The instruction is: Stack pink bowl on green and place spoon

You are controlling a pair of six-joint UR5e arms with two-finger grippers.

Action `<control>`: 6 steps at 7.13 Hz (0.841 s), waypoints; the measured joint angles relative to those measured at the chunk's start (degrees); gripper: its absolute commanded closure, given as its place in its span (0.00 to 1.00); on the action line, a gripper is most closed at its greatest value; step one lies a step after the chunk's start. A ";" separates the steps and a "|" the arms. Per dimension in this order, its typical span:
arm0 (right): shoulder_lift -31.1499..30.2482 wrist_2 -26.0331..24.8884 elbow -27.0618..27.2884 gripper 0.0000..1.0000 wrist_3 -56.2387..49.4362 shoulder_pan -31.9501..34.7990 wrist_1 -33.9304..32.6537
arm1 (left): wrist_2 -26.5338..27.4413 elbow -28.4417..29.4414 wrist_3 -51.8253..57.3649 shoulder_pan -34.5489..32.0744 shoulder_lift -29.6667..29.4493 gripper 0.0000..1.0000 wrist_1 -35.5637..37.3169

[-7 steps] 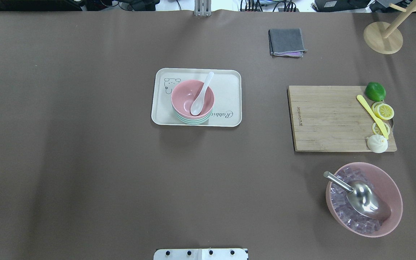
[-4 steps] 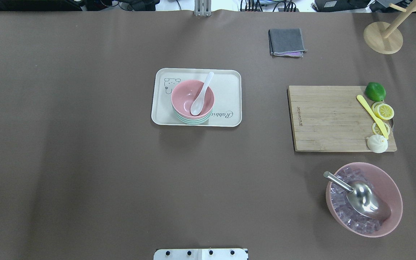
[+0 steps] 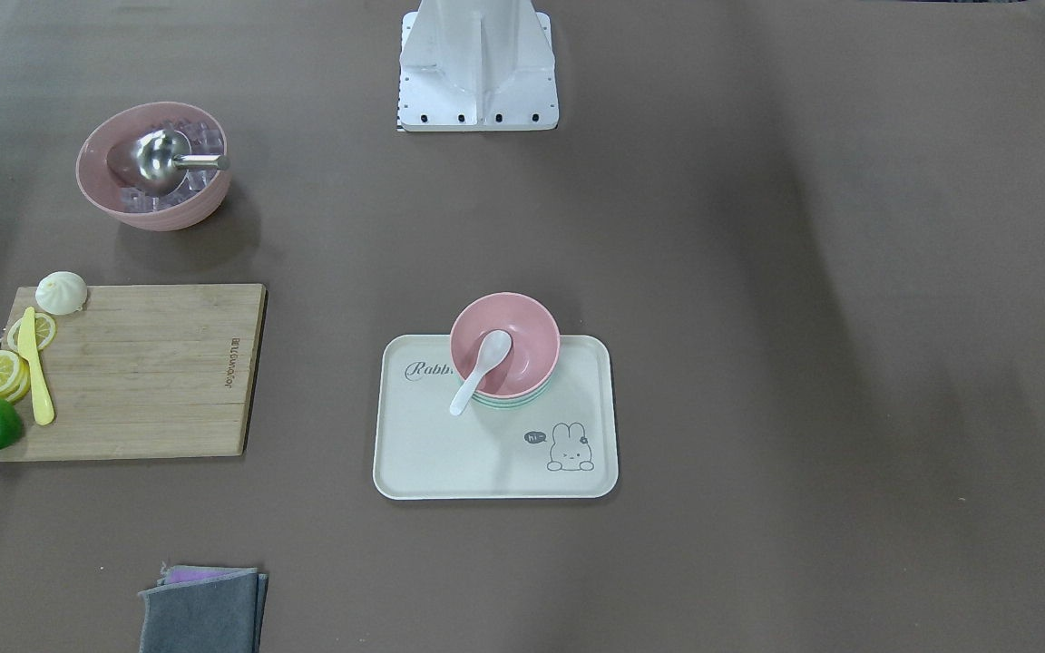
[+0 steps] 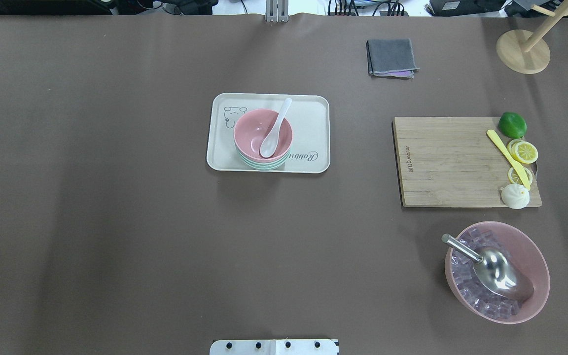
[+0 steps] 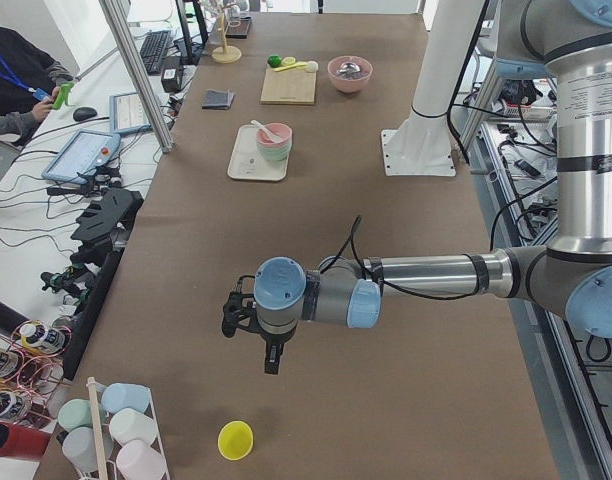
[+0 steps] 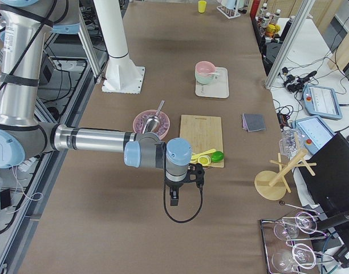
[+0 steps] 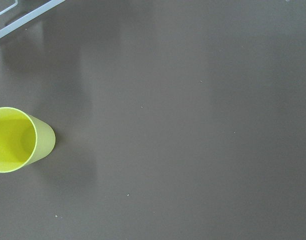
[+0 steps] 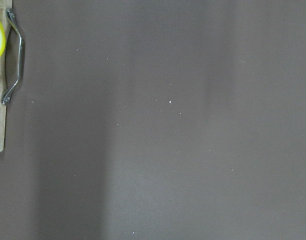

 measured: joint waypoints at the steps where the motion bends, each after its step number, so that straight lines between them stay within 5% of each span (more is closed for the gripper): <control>1: -0.01 0.12 0.08 0.00 0.01 0.00 0.00 | 0.01 0.12 0.00 0.00 0.00 0.02 0.00; 6: -0.07 0.93 0.25 0.00 -0.09 0.00 0.09 | 0.03 0.73 0.00 0.00 -0.09 0.02 0.00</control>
